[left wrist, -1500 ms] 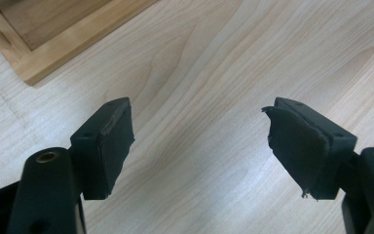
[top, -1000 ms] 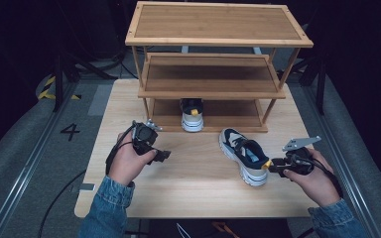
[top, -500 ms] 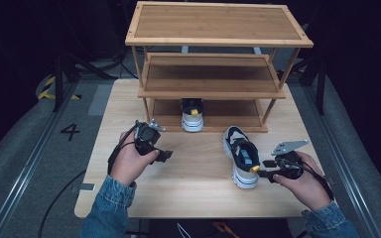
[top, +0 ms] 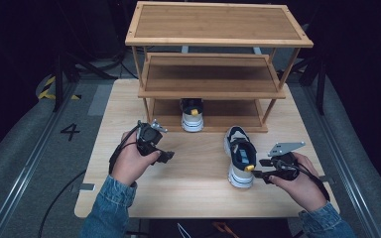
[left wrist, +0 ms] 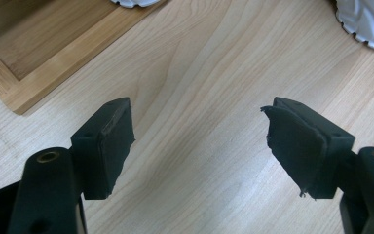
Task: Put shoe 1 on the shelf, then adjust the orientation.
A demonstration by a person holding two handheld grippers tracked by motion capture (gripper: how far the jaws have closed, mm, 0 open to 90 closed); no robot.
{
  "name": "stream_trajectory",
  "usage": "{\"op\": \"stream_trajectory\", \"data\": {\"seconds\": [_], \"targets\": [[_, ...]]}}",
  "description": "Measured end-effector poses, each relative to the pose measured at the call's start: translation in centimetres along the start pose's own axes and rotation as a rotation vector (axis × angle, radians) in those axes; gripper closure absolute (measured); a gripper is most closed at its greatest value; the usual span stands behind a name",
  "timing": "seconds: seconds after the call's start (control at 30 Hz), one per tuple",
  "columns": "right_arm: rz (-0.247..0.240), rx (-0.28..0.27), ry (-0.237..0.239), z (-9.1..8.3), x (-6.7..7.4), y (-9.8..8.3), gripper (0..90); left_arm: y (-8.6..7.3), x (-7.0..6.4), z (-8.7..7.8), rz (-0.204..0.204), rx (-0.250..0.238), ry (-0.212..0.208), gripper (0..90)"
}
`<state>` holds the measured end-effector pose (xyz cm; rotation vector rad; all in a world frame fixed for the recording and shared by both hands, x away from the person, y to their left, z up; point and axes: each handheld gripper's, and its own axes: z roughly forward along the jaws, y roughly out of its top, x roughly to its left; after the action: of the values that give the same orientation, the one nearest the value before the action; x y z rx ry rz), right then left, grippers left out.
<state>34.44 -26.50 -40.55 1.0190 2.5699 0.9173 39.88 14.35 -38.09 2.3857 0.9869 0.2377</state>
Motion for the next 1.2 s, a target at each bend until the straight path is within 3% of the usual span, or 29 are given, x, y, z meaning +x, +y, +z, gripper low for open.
{"op": "stream_trajectory", "data": {"seconds": [0.13, 0.27, 0.37, 0.53, 0.77, 0.93, 1.2], "targets": [[-0.041, 0.031, -0.004, -0.4, 0.4, 0.4, 42.0, -0.1, 0.2, -0.1, -0.009, -0.008, 0.003, 25.8], [-0.107, -0.019, -0.018, -0.9, 1.2, 1.2, 35.6, -0.2, 0.3, -0.4, -0.018, -0.019, 0.003, 26.7], [-0.163, -0.031, -0.018, -0.7, 1.6, 1.9, 34.5, -0.5, 0.4, -0.4, -0.032, -0.016, 0.004, 26.6], [-0.205, -0.012, 0.000, 0.2, 1.8, 2.7, 36.1, -1.0, 0.5, -0.7, -0.044, -0.017, 0.008, 26.6], [-0.213, 0.023, 0.042, 1.3, 1.8, 3.5, 39.8, -2.0, 0.7, -0.8, -0.079, -0.001, 0.003, 26.5], [-0.215, 0.072, 0.092, 2.3, 1.9, 4.1, 44.7, -3.1, 1.1, -1.1, -0.112, 0.016, 0.016, 26.4], [-0.208, 0.148, 0.134, 3.4, 1.8, 4.8, 53.1, -4.8, 1.8, -1.8, -0.157, 0.021, 0.033, 26.3]]}}
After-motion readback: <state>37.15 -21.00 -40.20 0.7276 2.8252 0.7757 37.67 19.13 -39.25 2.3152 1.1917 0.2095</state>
